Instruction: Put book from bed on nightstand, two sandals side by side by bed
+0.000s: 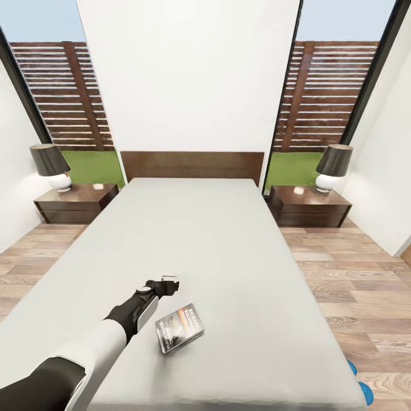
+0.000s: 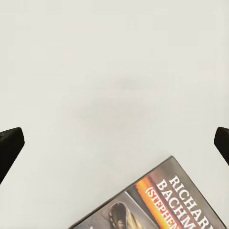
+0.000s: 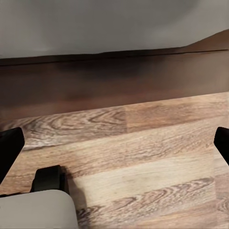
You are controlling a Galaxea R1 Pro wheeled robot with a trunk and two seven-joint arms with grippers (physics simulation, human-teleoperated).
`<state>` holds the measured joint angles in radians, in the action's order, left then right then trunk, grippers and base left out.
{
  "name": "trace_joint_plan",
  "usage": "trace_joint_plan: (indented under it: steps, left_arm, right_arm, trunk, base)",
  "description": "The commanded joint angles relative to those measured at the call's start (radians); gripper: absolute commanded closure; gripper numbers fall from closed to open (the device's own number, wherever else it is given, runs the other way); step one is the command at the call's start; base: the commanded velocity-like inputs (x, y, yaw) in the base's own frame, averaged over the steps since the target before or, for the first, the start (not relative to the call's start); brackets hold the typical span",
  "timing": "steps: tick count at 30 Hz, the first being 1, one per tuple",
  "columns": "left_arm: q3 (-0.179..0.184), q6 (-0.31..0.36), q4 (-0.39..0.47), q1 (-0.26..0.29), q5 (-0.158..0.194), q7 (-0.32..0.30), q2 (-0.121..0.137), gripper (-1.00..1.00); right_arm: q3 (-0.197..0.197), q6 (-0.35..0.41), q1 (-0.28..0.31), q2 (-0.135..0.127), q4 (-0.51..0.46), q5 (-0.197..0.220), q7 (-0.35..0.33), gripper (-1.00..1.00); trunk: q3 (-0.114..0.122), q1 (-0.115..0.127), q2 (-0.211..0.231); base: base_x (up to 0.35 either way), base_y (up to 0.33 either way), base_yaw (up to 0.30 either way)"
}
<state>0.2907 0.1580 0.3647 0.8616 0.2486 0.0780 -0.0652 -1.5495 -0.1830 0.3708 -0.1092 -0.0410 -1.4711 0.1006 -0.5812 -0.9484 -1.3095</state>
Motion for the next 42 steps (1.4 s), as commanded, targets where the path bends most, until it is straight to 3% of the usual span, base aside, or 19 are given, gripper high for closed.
trace_joint_plan:
  steps: [1, 12, 23, 42]
  left_arm:
    - [0.009, 0.005, 0.002, 0.0, 0.01, 0.008, 0.001, -1.0]
    - [0.014, 0.005, 0.002, 0.0, 0.009, 0.008, 0.0, -1.0]
    - [0.043, 0.006, 0.002, 0.0, 0.01, 0.008, -0.003, -1.0]
    - [0.047, 0.006, 0.001, 0.002, 0.009, 0.011, -0.008, -1.0]
  right_arm:
    - [-0.008, -0.001, 0.0, 0.0, 0.002, -0.01, 0.004, -1.0]
    - [-0.009, 0.004, 0.0, -0.004, 0.001, -0.008, 0.004, -1.0]
    - [-0.009, 0.008, -0.016, -0.008, 0.0, -0.009, 0.004, -1.0]
    - [-0.008, 0.008, -0.035, -0.004, 0.0, -0.012, 0.003, -1.0]
  trunk:
    - [-0.002, 0.0, -0.001]
    - [-0.018, 0.0, -0.001]
    - [-0.035, 0.0, -0.001]
    - [-0.055, 0.0, -0.001]
  base:
    - [0.0, 0.0, 0.03]
    - [0.0, 0.0, 0.012]
    - [0.0, 0.0, 0.001]
    - [0.0, -0.001, 0.0]
